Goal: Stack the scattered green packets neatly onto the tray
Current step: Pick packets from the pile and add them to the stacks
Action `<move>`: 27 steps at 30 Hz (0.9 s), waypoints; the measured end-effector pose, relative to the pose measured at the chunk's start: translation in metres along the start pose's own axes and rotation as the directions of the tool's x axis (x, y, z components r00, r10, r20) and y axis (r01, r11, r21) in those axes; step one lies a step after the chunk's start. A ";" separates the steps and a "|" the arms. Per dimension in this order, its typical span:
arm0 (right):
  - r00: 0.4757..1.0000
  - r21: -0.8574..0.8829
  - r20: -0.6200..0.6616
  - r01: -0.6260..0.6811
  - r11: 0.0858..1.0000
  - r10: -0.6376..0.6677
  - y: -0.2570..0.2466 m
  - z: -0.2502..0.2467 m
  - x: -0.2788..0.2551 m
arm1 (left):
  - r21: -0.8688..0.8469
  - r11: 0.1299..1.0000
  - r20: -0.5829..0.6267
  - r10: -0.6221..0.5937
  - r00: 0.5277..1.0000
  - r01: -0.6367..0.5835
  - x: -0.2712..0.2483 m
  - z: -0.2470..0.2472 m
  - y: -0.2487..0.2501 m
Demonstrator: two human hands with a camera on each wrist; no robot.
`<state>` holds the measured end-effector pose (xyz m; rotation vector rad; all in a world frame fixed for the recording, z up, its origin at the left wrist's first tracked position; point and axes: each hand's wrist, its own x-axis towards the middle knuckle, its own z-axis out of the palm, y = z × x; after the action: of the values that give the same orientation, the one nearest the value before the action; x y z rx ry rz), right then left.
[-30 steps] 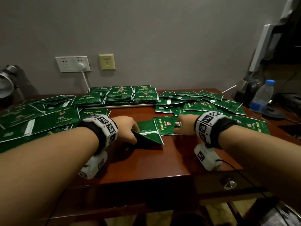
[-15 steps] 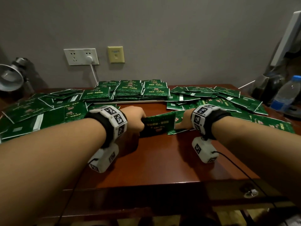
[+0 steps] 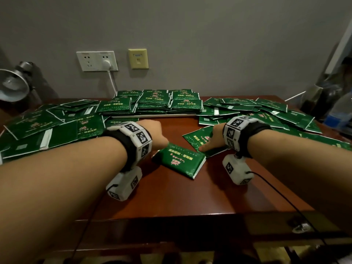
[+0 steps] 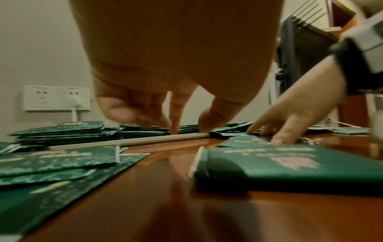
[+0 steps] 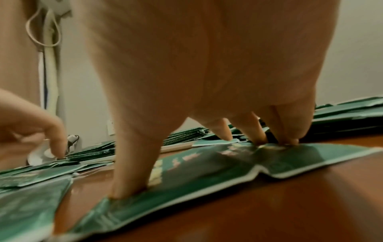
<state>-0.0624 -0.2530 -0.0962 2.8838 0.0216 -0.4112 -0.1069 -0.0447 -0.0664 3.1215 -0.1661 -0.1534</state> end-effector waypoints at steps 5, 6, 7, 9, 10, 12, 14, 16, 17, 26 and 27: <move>1.000 0.010 -0.010 0.003 1.000 -0.003 0.000 -0.004 0.002 | 0.051 0.996 0.096 0.069 0.993 -0.075 -0.013 0.014 0.031; 1.000 0.024 -0.022 -0.003 1.000 0.003 0.000 -0.005 0.001 | 0.072 0.993 0.125 0.079 0.989 -0.089 -0.018 0.017 0.040; 0.999 0.040 -0.042 -0.004 0.999 0.005 -0.001 -0.007 -0.001 | 0.100 0.990 0.139 0.082 0.987 -0.097 -0.022 0.019 0.048; 0.997 0.063 -0.078 -0.007 0.998 0.011 -0.001 -0.012 -0.005 | 0.126 0.988 0.150 0.070 0.986 -0.089 -0.030 0.020 0.062; 0.996 0.076 -0.090 -0.012 0.997 0.019 -0.001 -0.016 -0.009 | 0.105 0.990 0.159 0.073 0.985 -0.091 -0.032 0.019 0.066; 0.990 0.094 -0.138 -0.011 0.996 0.024 0.001 -0.021 -0.014 | 0.053 0.992 0.207 0.098 0.973 -0.111 -0.032 0.018 0.068; 0.982 0.129 -0.187 0.009 0.992 0.015 0.004 -0.025 -0.017 | 0.039 0.987 0.231 0.145 0.962 -0.158 -0.030 0.022 0.067; 0.978 0.203 -0.209 0.044 0.978 -0.001 0.007 -0.029 -0.020 | 0.013 0.981 0.198 0.189 0.962 -0.196 -0.027 0.029 0.063; 0.979 0.210 -0.203 0.061 0.976 -0.017 0.008 -0.030 -0.021 | -0.002 0.979 0.174 0.203 0.964 -0.205 -0.025 0.032 0.061; 0.980 0.103 -0.181 0.107 0.989 -0.087 0.001 -0.016 -0.035 | 0.086 0.993 0.137 -0.091 0.986 0.080 -0.016 0.031 0.035; 0.978 0.089 -0.190 0.107 0.990 -0.089 0.001 -0.015 -0.034 | 0.077 0.995 0.141 -0.077 0.987 0.066 -0.014 0.030 0.033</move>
<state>-0.0911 -0.2497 -0.0723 3.0172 0.1811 -0.1627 -0.1275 -0.0760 -0.0946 3.1891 -0.0616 -0.3824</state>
